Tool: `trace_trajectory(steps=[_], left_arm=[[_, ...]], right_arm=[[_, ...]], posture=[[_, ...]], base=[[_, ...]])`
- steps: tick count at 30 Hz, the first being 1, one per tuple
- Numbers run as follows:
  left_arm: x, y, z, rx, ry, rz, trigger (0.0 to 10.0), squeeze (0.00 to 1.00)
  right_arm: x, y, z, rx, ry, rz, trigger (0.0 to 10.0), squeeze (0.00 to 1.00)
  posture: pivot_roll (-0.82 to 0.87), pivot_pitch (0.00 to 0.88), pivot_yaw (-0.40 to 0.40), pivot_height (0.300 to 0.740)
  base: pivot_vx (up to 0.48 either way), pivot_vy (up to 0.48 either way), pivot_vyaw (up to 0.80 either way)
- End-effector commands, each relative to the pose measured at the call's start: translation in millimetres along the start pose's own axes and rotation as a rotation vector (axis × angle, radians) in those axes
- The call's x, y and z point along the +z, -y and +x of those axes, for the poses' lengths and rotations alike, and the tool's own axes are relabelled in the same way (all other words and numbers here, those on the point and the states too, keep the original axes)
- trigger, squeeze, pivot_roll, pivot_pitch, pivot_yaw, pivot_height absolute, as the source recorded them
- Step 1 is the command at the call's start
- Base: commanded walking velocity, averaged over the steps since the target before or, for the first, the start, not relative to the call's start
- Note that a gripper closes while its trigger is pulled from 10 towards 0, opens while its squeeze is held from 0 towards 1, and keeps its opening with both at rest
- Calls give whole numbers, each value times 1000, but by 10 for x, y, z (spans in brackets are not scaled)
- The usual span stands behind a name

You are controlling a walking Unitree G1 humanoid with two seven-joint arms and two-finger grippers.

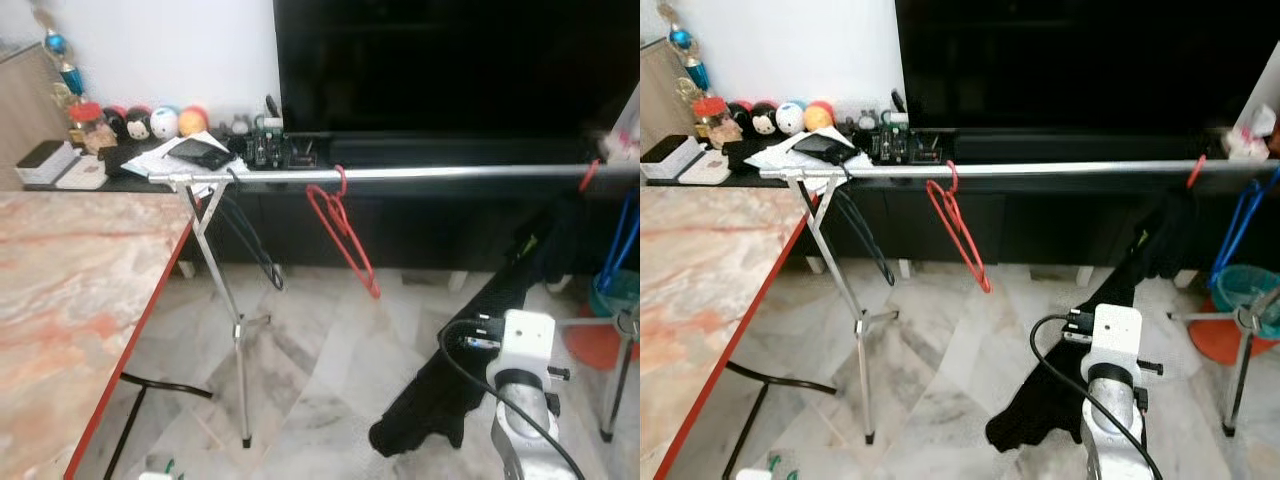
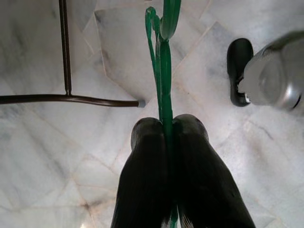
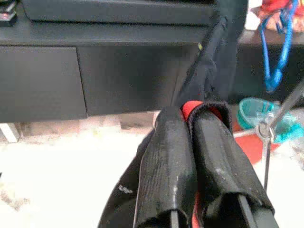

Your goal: Hang hanger

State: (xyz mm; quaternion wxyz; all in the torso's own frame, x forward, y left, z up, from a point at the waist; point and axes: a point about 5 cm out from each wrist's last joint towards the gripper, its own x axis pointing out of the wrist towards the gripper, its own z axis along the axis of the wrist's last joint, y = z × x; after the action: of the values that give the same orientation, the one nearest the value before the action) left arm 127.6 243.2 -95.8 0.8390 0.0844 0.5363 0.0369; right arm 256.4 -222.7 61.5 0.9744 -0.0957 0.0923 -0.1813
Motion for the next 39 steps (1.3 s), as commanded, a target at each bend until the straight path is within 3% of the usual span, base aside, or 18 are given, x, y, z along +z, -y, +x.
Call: trace_trajectory(steps=[1,39], left_arm=[[-71,-9,-10,-1,-25,5,10000,0],[-64,-14,-9,-3,-27,16,10000,0]], right_arm=[[65,62,22,-25,22,0,10000,0],[100,27,36,-18,27,12,10000,0]], posture=[[-22,0,34,740],[-23,0,40,740]], base=[[-262,0,0],[-265,0,0]])
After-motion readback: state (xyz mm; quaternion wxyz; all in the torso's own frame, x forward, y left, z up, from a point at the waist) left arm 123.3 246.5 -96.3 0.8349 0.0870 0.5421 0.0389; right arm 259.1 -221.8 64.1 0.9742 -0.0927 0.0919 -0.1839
